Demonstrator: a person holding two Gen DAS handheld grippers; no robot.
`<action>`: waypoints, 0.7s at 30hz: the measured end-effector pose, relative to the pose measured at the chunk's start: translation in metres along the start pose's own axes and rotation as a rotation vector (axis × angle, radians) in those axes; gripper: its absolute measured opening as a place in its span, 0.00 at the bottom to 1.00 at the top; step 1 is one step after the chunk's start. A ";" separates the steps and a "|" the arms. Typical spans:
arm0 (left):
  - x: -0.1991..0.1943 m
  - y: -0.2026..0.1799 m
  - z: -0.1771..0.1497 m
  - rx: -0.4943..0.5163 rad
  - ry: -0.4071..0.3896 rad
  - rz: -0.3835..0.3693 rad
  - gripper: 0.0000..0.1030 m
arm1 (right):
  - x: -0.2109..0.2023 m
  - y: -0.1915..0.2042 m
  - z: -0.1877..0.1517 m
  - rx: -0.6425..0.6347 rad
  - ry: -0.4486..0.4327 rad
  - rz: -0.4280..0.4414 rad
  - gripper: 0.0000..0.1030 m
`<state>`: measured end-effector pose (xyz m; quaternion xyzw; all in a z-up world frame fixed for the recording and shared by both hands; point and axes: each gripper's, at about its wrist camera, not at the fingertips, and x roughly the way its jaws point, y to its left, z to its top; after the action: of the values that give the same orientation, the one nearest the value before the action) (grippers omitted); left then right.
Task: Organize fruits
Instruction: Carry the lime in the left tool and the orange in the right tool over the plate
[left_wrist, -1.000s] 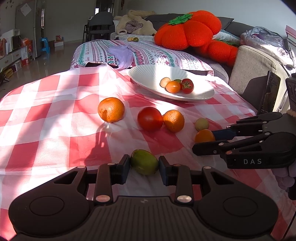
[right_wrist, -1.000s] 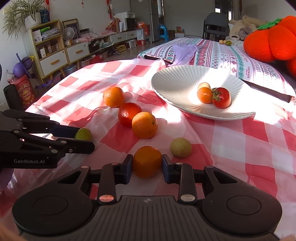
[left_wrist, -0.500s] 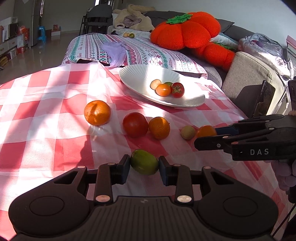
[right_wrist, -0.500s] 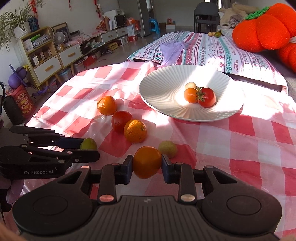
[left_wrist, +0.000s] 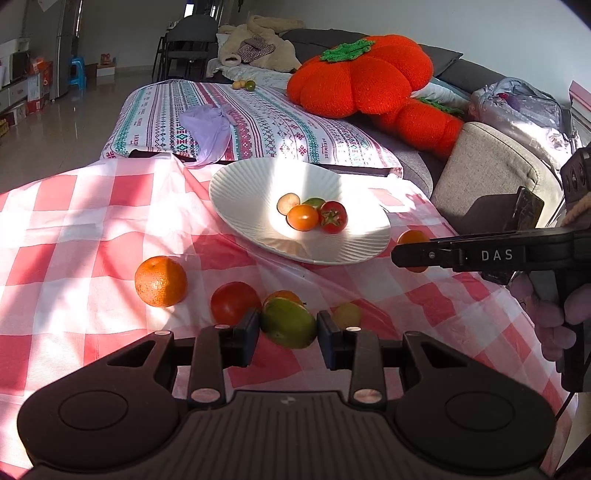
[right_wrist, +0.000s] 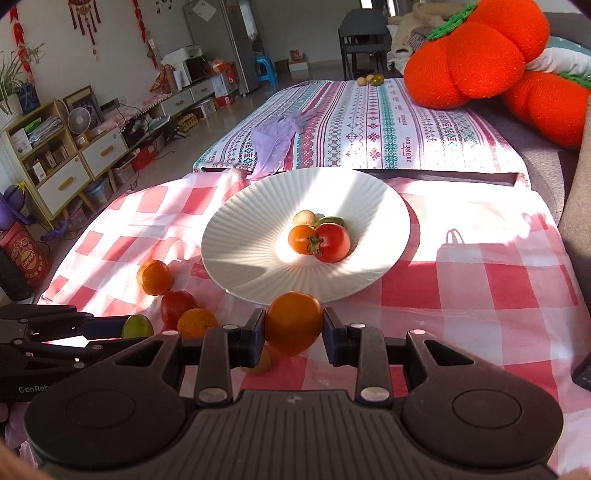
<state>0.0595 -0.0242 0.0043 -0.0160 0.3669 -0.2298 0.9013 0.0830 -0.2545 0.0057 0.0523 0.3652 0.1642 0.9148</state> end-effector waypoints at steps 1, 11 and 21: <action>0.002 -0.002 0.005 -0.001 -0.006 -0.002 0.46 | 0.000 -0.004 0.002 0.013 -0.005 -0.003 0.28; 0.043 -0.015 0.044 0.044 -0.044 0.017 0.46 | 0.012 -0.027 0.021 0.113 -0.055 0.000 0.22; 0.083 -0.006 0.057 0.023 -0.035 0.078 0.46 | 0.030 -0.028 0.030 0.132 -0.043 0.032 0.19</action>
<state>0.1474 -0.0724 -0.0070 0.0048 0.3485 -0.1985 0.9160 0.1314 -0.2695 0.0020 0.1219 0.3544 0.1533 0.9143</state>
